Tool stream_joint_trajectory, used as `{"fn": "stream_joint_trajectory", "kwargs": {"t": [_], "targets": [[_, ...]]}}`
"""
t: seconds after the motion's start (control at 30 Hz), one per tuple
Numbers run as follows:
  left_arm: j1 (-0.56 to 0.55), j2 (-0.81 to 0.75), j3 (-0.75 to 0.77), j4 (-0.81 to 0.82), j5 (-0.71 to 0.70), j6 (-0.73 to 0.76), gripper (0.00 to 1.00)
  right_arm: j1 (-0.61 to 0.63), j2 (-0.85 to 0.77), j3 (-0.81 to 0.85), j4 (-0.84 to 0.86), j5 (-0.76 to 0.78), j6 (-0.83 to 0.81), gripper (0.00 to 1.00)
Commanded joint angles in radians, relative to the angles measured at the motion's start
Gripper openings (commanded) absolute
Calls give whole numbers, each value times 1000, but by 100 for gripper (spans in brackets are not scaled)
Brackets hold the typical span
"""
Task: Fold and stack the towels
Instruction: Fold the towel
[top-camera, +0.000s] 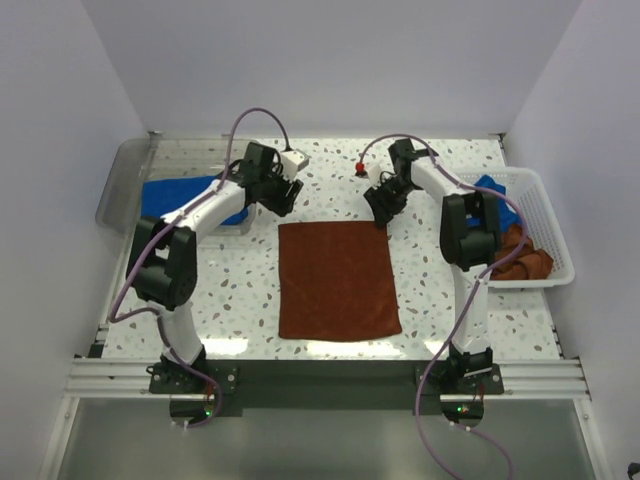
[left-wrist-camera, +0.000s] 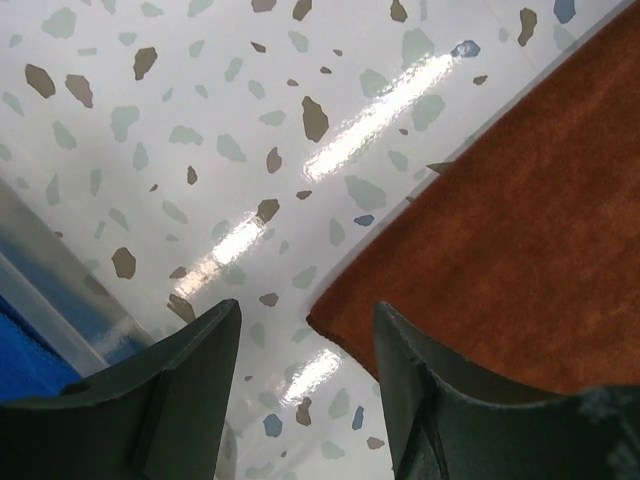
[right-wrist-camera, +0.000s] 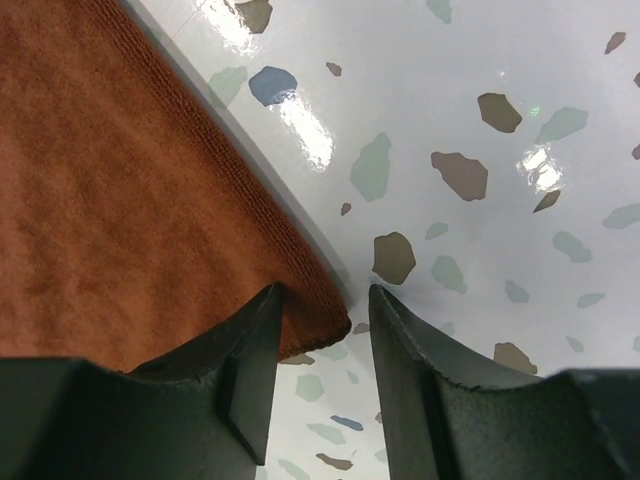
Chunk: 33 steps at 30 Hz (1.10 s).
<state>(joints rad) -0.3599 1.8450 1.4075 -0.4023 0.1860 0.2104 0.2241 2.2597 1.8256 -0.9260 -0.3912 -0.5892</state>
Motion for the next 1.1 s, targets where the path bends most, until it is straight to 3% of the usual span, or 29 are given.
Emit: {"fn": "stream_joint_trajectory", "kwargs": {"t": [0.0, 0.23, 0.3, 0.4, 0.67, 1.07], "targets": [[9, 36, 44, -46, 20, 49, 61, 9, 57, 18, -69, -21, -37, 43], [9, 97, 76, -85, 55, 95, 60, 8, 92, 27, -102, 54, -54, 28], [9, 131, 105, -107, 62, 103, 60, 8, 89, 27, -103, 67, -54, 13], [9, 177, 143, -133, 90, 110, 60, 8, 75, 18, -96, 94, -57, 2], [9, 292, 240, -237, 132, 132, 52, 8, 44, -25, -65, 158, -55, 1], [9, 284, 211, -300, 101, 162, 47, 6, 23, -58, -25, 235, -49, 0]]}}
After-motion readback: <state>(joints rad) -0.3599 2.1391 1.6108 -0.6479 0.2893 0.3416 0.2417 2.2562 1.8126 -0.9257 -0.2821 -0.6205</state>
